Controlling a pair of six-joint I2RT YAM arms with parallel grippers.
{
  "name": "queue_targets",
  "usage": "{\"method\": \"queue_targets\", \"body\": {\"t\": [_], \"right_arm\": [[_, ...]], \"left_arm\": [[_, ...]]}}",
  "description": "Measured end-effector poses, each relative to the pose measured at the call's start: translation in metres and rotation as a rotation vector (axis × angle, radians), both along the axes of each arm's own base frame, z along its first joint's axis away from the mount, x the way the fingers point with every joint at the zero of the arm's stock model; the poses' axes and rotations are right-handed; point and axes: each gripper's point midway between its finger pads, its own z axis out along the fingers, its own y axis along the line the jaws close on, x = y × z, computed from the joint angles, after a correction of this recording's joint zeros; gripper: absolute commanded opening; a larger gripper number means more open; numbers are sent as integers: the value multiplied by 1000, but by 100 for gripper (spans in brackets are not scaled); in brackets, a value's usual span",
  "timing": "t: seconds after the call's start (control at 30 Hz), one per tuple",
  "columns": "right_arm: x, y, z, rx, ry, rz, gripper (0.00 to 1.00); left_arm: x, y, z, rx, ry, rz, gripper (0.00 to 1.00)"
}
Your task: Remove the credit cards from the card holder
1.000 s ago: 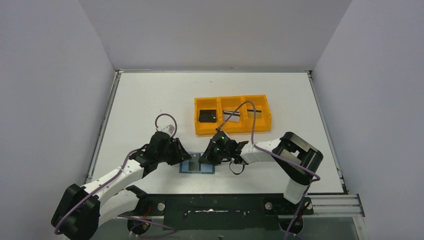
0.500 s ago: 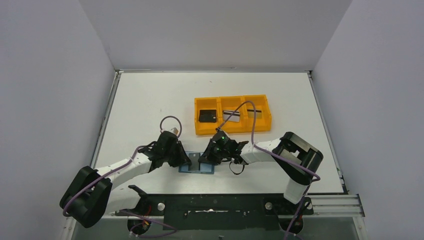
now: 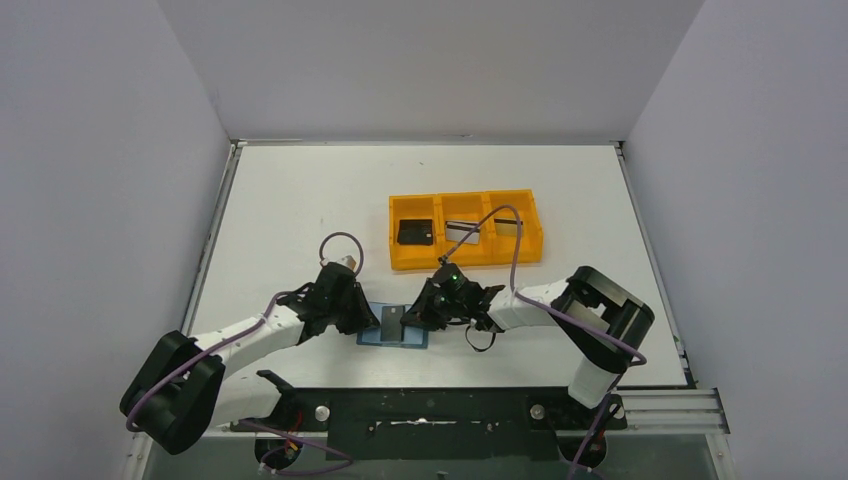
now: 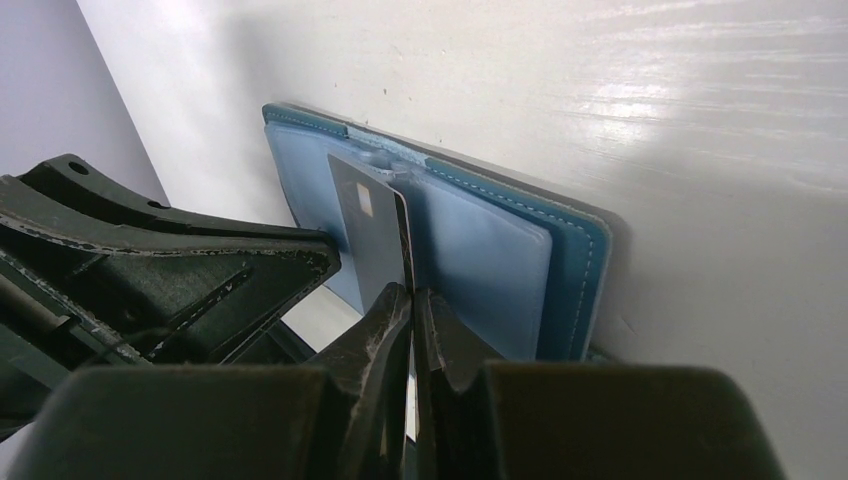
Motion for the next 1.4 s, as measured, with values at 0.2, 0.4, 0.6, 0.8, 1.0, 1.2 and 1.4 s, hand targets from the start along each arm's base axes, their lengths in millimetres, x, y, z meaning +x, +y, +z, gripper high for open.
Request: {"method": "queue_targets", "body": {"t": [0.2,0.4,0.6,0.8,1.0,1.2,1.4], "right_arm": [[-1,0,0,8,0,3,3],[-2,0,-5,1,11,3,4],[-2,0,-5,2,12,5,4],[-3,0,-5,3,15,6,6],[-1,0,-4,11,15,7,18],[-2,1,-3,18,10,16,3],[-2,-4,-5,30,7,4,0]], "left_arm": [[0,1,4,5,-5,0,23],[11,-7,38,-58,-112,-20,29],[15,-39,45,-187,-122,-112,29],[-2,-37,4,-103,19,-122,22],[2,-36,3,-84,19,-84,18],[2,-33,3,-75,17,-61,17],[4,-32,2,-67,14,-49,16]]}}
